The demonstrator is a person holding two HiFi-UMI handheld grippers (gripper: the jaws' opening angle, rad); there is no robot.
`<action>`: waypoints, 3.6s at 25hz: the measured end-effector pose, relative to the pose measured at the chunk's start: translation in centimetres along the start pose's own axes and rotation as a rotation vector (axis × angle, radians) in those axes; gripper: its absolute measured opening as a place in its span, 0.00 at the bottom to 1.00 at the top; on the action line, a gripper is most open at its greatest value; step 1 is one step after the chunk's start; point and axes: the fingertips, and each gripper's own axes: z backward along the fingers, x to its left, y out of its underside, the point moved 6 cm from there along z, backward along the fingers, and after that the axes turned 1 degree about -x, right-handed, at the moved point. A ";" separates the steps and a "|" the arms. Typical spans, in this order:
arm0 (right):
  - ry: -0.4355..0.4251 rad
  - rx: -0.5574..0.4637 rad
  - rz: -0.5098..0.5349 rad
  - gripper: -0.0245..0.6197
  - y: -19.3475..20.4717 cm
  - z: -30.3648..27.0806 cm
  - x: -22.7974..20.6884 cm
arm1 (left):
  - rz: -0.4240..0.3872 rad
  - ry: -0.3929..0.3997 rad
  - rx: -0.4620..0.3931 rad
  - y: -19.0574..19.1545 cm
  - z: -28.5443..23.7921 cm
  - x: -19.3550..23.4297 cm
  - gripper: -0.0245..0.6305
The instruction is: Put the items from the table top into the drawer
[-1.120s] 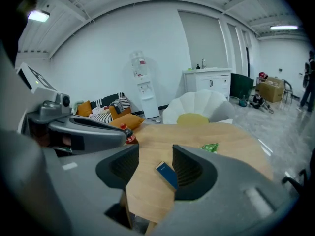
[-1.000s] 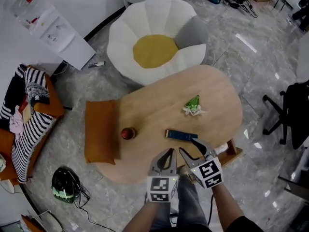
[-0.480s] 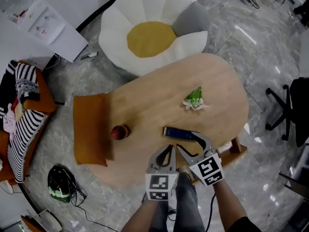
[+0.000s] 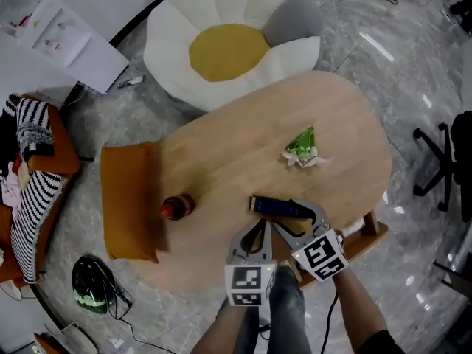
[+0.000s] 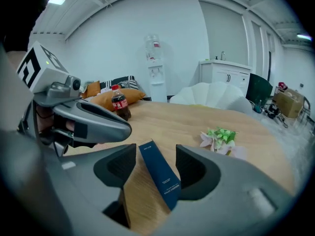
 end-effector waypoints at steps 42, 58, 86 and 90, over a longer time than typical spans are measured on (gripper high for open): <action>-0.029 0.212 0.120 0.35 3.6 -4.5 -1.1 | 0.080 -0.031 0.076 2.4 -2.6 1.6 0.06; 0.189 0.098 -0.091 0.35 1.4 2.3 1.5 | 0.013 0.090 0.062 0.8 0.0 -0.9 0.06; 0.288 0.107 -0.235 0.35 9.5 11.7 0.7 | 0.002 0.097 0.103 4.9 0.4 -8.9 0.06; 0.247 0.129 -0.195 0.35 11.1 12.3 1.2 | 0.038 0.056 0.107 5.9 0.1 -8.8 0.06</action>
